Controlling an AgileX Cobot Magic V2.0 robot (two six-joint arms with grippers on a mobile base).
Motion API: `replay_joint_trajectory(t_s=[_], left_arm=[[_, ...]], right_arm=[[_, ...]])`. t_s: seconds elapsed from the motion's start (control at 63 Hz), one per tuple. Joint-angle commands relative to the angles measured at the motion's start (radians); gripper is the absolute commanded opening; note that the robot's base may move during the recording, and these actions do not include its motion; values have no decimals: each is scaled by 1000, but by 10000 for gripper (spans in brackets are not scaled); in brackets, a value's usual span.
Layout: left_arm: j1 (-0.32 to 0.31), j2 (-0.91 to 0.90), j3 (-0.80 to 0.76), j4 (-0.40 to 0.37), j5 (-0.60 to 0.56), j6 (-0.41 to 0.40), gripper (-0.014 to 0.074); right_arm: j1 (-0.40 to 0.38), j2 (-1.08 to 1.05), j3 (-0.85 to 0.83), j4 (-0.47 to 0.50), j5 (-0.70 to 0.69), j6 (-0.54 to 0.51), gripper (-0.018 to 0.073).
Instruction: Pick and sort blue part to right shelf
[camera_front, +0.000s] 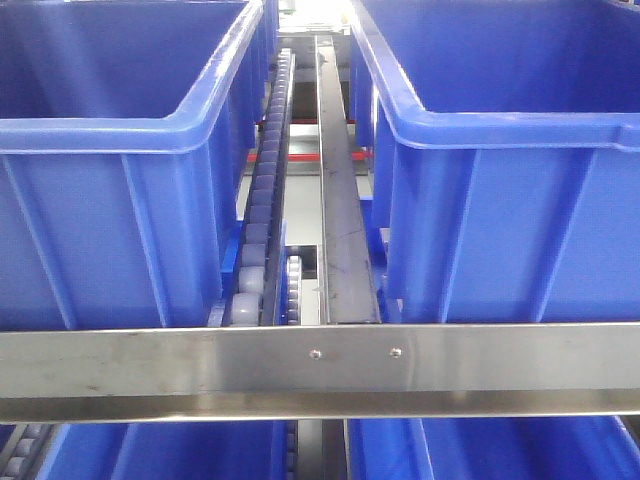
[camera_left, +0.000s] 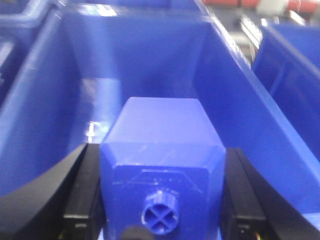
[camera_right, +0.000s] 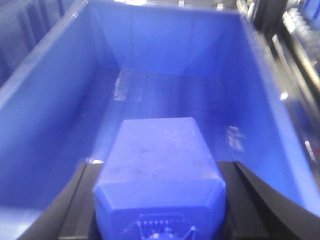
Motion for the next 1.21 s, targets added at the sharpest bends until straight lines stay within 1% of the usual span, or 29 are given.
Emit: replay_joint_trajectory(t_s=[0.0, 0.143, 0.222, 0.302, 0.476, 0.603, 0.651, 0.762, 0.842, 0.889, 0.985, 1.191], left_arm=[[-37, 93, -70, -14, -130, 24, 410], [-73, 238, -113, -14, -241, 24, 410], [-75, 311, -133, -14, -291, 24, 410], [-75, 378, -153, -14, -314, 24, 409], [-75, 498, -206, -15, -312, 22, 410], [-75, 540, -235, -15, -297, 22, 414], [-75, 544, -245, -17, -290, 22, 433], [-75, 547, -248, -17, -282, 22, 525], [-75, 547, -248, -17, -267, 22, 586], [-75, 547, -248, -17, -267, 22, 609], [-75, 547, -248, -17, -246, 22, 617], [-75, 547, -248, -17, -243, 22, 615]], right_arm=[[1, 88, -79, 3, -140, -7, 434], [27, 235, -153, 3, -141, -7, 434], [43, 299, -181, 2, -167, -7, 434], [46, 345, -186, 2, -211, -7, 434], [46, 373, -186, 2, -218, -7, 434], [46, 373, -186, 3, -231, -7, 434], [46, 373, -186, 3, -231, -7, 434], [46, 373, -186, 3, -225, -7, 440], [46, 373, -186, 3, -210, -7, 481], [46, 373, -186, 3, -206, -7, 531], [46, 373, -186, 3, -200, -7, 634], [46, 371, -186, 3, -195, -7, 625]])
